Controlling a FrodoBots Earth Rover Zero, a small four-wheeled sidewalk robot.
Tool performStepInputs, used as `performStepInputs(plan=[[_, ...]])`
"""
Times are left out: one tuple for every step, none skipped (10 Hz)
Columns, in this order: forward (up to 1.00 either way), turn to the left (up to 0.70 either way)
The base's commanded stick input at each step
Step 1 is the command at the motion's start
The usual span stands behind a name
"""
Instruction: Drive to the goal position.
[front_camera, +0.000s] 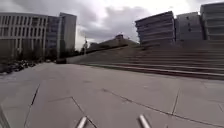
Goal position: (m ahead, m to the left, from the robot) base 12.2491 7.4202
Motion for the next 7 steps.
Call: performStepInputs(plan=[[0.70,0.26],[0.70,0.35],[0.70,0.35],[0.70,0.35],[0.70,0.35],[0.70,0.35],[0.70,0.35]])
